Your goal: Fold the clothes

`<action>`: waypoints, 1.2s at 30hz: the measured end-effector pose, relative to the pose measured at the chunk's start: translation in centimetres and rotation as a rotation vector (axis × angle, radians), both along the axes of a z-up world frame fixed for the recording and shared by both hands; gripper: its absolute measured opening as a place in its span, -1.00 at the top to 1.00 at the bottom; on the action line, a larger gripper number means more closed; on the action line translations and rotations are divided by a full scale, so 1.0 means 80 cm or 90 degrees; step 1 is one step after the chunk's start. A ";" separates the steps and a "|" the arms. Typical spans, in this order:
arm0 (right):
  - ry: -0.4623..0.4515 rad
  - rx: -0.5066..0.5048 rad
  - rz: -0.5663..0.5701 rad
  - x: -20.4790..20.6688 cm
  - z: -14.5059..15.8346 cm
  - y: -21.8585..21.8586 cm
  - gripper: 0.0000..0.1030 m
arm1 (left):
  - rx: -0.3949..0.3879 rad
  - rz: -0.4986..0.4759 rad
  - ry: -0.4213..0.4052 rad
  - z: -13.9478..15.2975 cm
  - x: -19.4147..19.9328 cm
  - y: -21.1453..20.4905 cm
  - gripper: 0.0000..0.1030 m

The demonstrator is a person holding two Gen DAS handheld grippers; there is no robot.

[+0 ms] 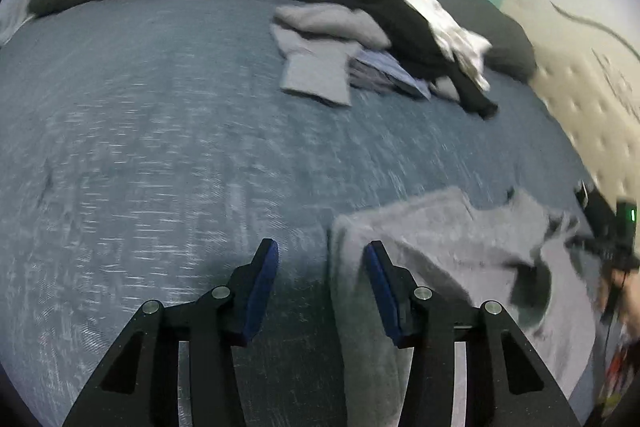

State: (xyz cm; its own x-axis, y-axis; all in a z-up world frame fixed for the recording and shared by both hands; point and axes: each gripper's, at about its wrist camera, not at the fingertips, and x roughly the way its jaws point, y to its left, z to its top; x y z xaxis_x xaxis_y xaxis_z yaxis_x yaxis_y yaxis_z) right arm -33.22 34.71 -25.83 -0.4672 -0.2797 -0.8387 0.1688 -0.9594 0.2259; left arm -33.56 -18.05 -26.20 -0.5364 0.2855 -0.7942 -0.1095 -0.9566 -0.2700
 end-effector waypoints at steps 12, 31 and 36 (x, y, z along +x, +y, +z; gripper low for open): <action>0.044 0.027 0.020 -0.011 0.008 -0.015 0.78 | 0.002 -0.033 0.004 -0.010 0.000 0.016 0.80; 0.095 0.044 -0.085 -0.035 0.032 0.020 0.93 | 0.036 0.079 -0.042 -0.017 -0.013 -0.031 0.93; 0.026 0.053 -0.083 -0.049 0.008 0.009 0.91 | 0.009 0.058 -0.061 -0.019 -0.016 -0.015 0.86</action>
